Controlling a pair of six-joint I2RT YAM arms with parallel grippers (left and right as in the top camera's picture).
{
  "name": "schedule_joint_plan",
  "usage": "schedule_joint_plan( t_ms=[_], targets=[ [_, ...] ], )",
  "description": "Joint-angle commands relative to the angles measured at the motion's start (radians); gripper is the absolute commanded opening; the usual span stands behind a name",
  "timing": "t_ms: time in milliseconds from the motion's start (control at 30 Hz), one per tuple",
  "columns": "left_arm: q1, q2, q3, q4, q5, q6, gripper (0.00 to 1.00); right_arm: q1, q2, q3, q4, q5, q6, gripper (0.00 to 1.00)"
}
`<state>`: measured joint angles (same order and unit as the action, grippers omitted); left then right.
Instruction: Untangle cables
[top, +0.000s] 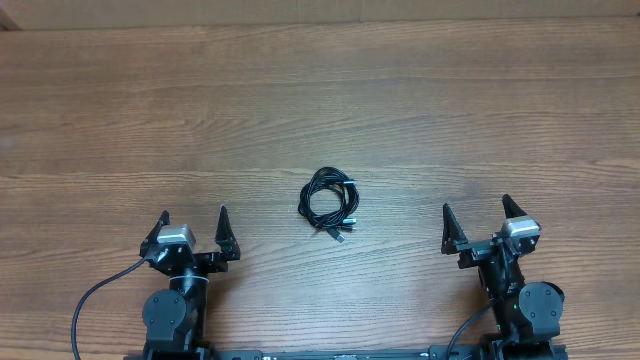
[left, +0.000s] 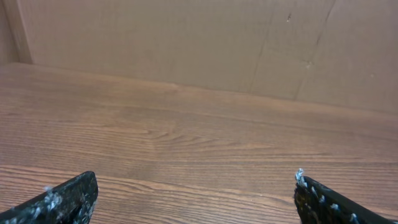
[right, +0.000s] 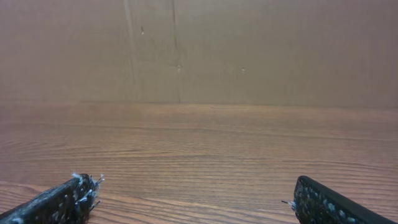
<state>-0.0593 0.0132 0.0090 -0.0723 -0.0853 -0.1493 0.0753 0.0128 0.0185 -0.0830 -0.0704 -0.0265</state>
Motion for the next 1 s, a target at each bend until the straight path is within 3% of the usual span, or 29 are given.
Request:
schedule_joint_plan(
  t_ms=[0,500,967],
  targets=[
    [0.000,-0.010,-0.004,0.002,0.006,0.019,1.00,0.002,-0.010,-0.010,0.003,0.005,-0.002,1.00],
    [0.000,-0.010,-0.004,0.002,0.005,0.019,1.00,0.002,-0.010,-0.010,0.003,0.005,-0.002,1.00],
    [0.000,-0.009,0.031,-0.016,0.113,-0.015,1.00,0.002,-0.010,-0.010,0.003,0.005,-0.001,1.00]
  ],
)
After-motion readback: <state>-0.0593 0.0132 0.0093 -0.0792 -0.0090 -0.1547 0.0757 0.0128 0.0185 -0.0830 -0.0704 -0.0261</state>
